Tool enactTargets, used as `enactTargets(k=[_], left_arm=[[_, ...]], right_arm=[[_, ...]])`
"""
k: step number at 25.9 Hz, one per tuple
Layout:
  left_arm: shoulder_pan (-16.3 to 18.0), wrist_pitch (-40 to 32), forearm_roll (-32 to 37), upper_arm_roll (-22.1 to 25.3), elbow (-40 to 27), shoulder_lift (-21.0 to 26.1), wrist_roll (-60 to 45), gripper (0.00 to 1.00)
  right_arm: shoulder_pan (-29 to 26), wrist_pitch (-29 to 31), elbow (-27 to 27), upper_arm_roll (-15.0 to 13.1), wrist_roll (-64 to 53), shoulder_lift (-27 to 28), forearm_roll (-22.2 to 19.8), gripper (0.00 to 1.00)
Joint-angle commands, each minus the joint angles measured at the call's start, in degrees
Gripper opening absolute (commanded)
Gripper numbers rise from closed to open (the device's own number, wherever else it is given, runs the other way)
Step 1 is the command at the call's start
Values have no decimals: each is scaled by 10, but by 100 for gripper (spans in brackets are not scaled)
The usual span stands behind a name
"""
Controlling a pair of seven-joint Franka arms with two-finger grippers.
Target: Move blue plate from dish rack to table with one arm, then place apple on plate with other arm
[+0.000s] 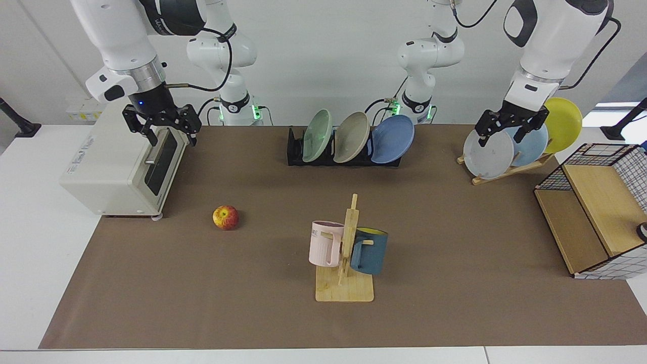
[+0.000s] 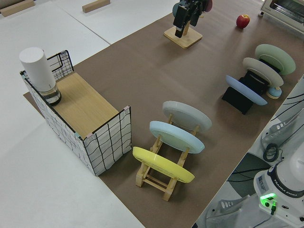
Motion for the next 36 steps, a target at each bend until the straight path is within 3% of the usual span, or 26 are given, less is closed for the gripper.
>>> enactTargets(k=[1,11,17,27,31,36], left_arm=[[-9,19,-9,5,-23,-17,-4,100],[-13,6,-1,0,-24,-24,-5,100],[-20,-39,94,-72,-36,-57,-91,100],[-19,-17,112,-195,-256,-253,-143,100],[-18,29,112,-249,-339,-276,-219,99],[-20,82,110,-256,-398,-299,-252,96]], right_arm=[[-10,12,-15,7,-12,-12,3,100],[-10,12,-15,7,-12,-12,2,100],[-10,12,-15,7,-12,-12,2,100],[-10,12,-15,7,-12,-12,3,100],[-10,12,-15,7,-12,-12,2,100],[-9,12,-15,7,-12,-12,3,100]])
